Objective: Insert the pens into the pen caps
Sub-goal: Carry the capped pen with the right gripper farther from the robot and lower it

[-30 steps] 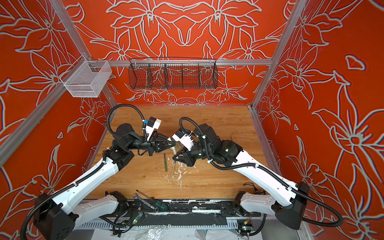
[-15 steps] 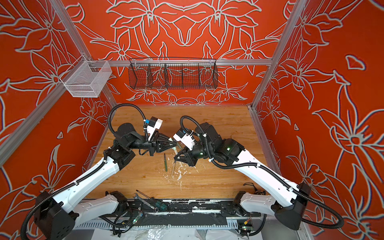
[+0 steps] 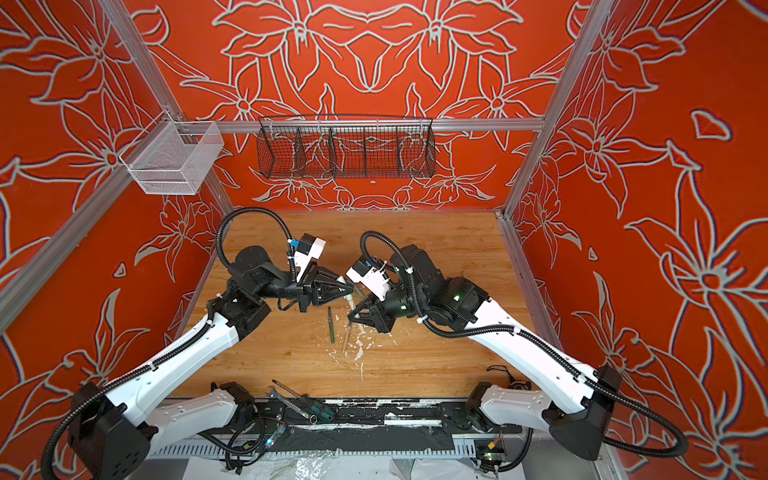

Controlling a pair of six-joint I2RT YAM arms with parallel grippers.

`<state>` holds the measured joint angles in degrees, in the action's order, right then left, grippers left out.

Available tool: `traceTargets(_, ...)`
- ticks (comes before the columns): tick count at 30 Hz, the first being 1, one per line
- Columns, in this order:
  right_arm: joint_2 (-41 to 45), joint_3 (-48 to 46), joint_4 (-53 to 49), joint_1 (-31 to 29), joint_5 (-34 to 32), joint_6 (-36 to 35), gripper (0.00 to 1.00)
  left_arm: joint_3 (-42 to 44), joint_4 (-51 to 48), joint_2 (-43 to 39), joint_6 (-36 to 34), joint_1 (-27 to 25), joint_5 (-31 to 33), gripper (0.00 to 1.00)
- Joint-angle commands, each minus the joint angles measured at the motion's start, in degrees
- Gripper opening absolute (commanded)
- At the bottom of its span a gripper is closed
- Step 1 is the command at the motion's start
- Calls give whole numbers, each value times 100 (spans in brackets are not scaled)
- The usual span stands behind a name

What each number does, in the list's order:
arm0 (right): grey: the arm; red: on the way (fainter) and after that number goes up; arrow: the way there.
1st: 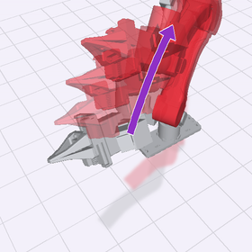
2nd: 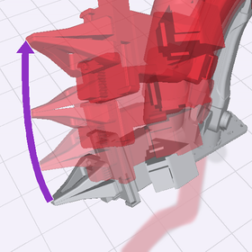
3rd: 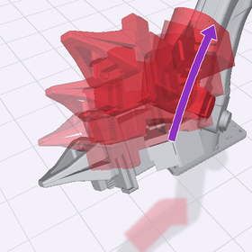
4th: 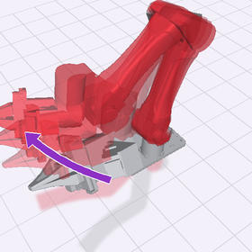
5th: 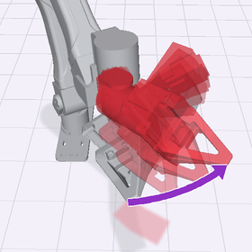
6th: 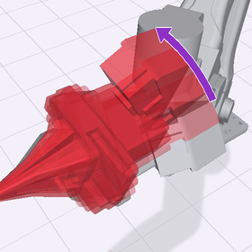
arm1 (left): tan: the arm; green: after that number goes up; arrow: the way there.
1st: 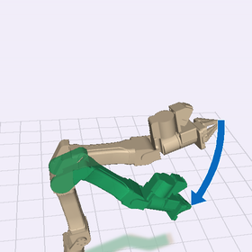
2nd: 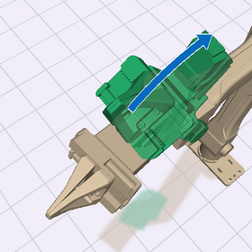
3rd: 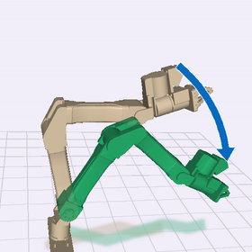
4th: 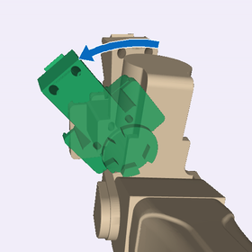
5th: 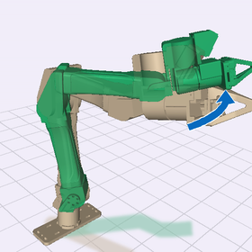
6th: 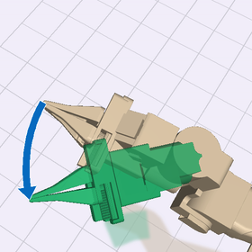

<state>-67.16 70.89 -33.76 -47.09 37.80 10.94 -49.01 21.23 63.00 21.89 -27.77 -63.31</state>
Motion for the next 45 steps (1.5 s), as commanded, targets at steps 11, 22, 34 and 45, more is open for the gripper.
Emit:
traceTargets(11,844,-563,1964,735,-342,423,0,1046,203,-511,523,310,-737,97)
traceTargets(22,2060,-1990,1832,885,-136,-250,0,1092,-197,-1175,196,490,-233,97)
traceTargets(34,472,-1133,-540,1717,-3804,675,0,358,-2795,-1897,-1082,545,844,97)
traceTargets(45,-2303,-342,-1489,3349,-5426,81,0,597,-2469,-2140,-924,562,914,97)
